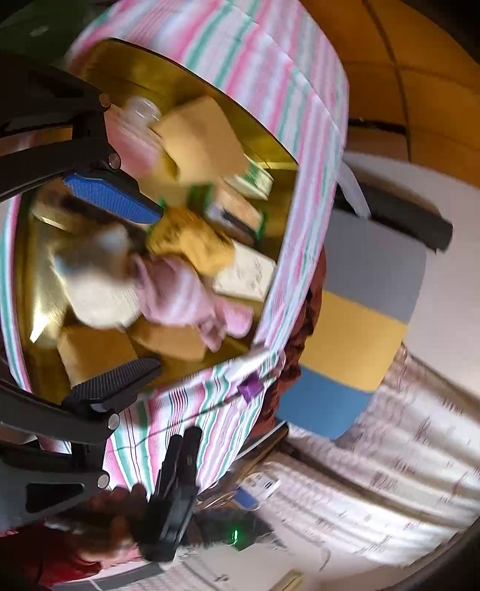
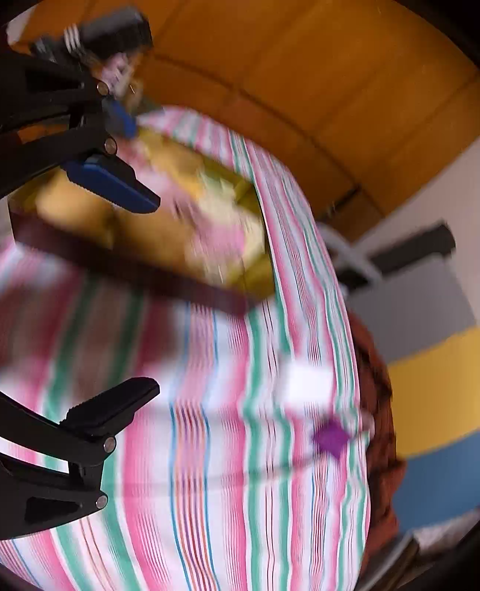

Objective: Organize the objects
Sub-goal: 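Move both tools back toward the white block and purple sachet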

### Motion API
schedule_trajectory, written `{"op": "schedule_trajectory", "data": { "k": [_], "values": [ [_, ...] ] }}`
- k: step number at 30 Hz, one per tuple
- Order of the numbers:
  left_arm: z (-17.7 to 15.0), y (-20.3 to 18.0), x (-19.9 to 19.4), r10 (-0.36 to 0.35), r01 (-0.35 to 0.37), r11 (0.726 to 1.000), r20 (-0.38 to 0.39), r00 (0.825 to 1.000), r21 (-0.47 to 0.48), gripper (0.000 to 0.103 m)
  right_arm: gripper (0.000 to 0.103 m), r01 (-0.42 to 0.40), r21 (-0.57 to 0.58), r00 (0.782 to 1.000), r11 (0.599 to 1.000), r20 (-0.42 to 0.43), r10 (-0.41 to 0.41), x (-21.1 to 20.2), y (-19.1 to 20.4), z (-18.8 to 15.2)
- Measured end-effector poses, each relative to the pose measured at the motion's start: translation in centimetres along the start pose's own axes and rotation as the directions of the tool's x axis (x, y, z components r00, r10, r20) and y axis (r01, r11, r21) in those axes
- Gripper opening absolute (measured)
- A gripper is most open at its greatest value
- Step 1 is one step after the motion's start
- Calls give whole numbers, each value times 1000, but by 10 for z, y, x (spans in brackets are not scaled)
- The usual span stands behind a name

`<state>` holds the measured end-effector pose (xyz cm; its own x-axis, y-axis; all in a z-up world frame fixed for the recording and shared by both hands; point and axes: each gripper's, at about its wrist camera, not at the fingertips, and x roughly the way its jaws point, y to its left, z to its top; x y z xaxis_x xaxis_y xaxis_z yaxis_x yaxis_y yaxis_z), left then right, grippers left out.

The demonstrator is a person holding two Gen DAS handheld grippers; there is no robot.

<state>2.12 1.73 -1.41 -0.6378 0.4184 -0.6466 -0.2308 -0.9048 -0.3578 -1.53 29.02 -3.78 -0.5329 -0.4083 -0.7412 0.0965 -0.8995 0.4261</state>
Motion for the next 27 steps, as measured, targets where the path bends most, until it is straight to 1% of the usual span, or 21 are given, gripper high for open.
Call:
{"op": "schedule_trajectory", "data": {
  "k": [2, 4, 6, 8, 10, 11, 13, 15, 17, 18, 20, 21, 23, 25, 26, 27],
  "values": [
    [9, -15, 5, -22, 22, 999, 0, 1000, 32, 77, 93, 82, 18, 997, 996, -13, -82, 5, -20, 9],
    [21, -31, 11, -39, 39, 997, -4, 999, 69, 77, 93, 141, 52, 990, 989, -30, -139, 8, -44, 19],
    [35, -49, 21, -57, 59, 992, -22, 998, 108, 77, 93, 171, 91, 985, 981, -34, -168, 8, -67, 29],
    [44, -63, 30, -58, 63, 988, -33, 998, 142, 77, 93, 198, 132, 980, 971, -25, -196, 4, -93, 38],
    [57, -79, 47, -76, 85, 984, -62, 995, 159, 78, 97, 231, 157, 972, 960, -6, -233, 1, -110, 44],
    [62, -86, 55, -82, 94, 982, -79, 994, 161, 78, 97, 259, 169, 965, 951, 2, -263, 1, -120, 45],
    [73, -103, 75, -61, 80, 982, -117, 991, 169, 78, 97, 335, 213, 937, 918, 28, -349, 1, -140, 46],
    [84, -121, 101, -68, 97, 978, -156, 985, 184, 78, 97, 389, 260, 914, 884, 14, -406, 3, -155, 45],
    [90, -137, 126, -47, 82, 977, -179, 983, 194, 78, 97, 403, 283, 906, 871, 13, -423, 2, -164, 44],
    [93, -145, 141, -40, 80, 976, -193, 980, 203, 78, 97, 426, 275, 895, 862, 9, -445, 2, -165, 45],
    [97, -157, 169, 14, 32, 974, -204, 979, 223, 78, 97, 483, 237, 868, 843, -1, -497, 4, -166, 46],
    [99, -166, 187, 49, 7, 968, -214, 976, 252, 78, 97, 498, 221, 860, 838, -7, -510, 7, -167, 46],
    [99, -171, 211, 119, -49, 957, -232, 966, 286, 78, 97, 511, 229, 855, 828, -42, -516, 11, -172, 46],
    [100, -175, 236, 164, -85, 951, -253, 953, 297, 78, 98, 512, 245, 856, 823, -66, -513, 12, -176, 44],
    [101, -175, 247, 188, -107, 949, -259, 948, 297, 78, 99, 516, 241, 854, 822, -65, -517, 11, -176, 45],
    [102, -176, 256, 209, -128, 946, -260, 943, 299, 78, 103, 520, 238, 852, 820, -76, -518, 12, -177, 45]
  ]
}}
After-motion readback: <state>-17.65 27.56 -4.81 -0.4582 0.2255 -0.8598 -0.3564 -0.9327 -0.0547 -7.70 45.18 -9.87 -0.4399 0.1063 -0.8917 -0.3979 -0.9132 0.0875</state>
